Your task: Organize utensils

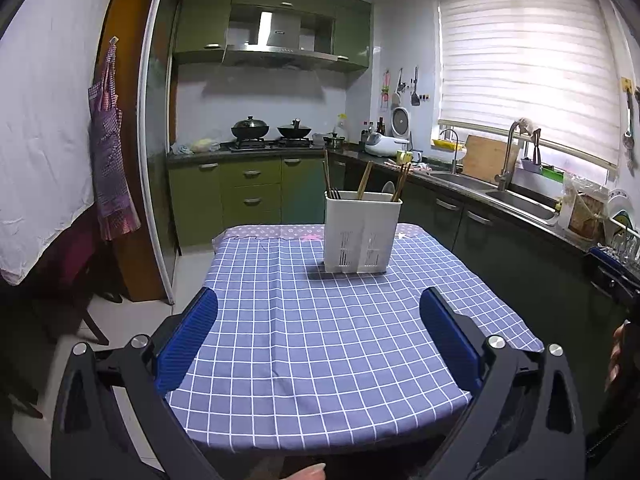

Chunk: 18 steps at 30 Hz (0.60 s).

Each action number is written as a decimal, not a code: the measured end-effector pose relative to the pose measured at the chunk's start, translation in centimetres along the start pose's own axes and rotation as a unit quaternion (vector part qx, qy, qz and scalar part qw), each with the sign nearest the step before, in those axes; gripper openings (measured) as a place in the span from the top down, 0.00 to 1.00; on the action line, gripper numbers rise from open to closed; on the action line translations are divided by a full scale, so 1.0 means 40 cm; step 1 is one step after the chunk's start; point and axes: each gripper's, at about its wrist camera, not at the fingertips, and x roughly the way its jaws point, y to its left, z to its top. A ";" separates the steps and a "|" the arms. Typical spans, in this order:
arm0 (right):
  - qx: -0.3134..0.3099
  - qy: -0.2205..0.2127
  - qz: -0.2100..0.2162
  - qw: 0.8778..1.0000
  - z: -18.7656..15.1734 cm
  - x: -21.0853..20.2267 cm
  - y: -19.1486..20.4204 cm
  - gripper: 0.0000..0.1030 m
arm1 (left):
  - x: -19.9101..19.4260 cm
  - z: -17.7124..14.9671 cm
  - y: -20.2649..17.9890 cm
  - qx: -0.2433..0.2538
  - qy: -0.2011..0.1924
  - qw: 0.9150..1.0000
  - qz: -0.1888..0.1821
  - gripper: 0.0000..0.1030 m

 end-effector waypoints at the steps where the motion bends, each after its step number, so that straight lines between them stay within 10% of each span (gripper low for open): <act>1: -0.001 0.000 -0.001 1.000 0.000 0.001 0.001 0.05 | 0.000 0.000 -0.002 0.001 -0.001 1.000 0.002 0.07; 18: -0.021 -0.005 -0.013 1.000 0.009 0.014 0.032 0.05 | -0.012 -0.007 0.011 -0.003 0.001 1.000 0.007 0.07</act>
